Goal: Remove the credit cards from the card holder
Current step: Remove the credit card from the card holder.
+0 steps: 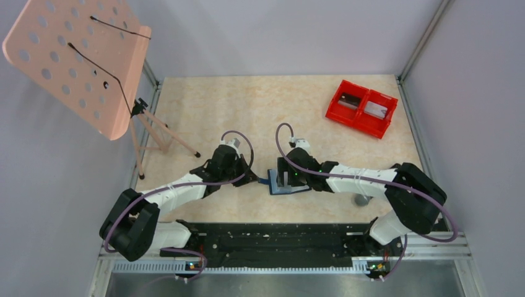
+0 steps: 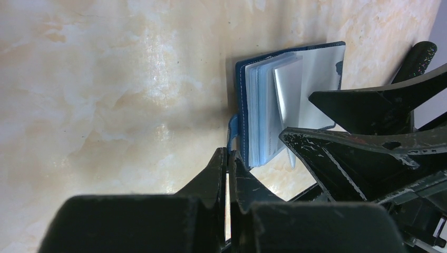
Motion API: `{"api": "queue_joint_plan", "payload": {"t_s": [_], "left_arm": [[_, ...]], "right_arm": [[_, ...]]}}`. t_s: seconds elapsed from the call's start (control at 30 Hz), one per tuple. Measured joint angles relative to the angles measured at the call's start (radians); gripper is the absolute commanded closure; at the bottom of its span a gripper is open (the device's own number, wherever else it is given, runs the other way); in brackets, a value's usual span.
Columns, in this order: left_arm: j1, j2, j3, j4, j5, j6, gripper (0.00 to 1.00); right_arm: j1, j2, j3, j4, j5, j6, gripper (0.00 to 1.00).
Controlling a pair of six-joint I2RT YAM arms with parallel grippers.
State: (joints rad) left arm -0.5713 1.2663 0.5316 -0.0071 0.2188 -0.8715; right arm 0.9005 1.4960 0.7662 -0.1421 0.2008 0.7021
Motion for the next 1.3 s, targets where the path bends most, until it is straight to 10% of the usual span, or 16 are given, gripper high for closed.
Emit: {"api": "queue_joint_plan", "payload": {"t_s": [1.3], "left_arm": [[0.000,-0.021,-0.003,-0.004,-0.022,-0.002,1.00]], "right_arm": [[-0.029,-0.043,-0.010,-0.177,0.236,-0.014,0.68]]}}
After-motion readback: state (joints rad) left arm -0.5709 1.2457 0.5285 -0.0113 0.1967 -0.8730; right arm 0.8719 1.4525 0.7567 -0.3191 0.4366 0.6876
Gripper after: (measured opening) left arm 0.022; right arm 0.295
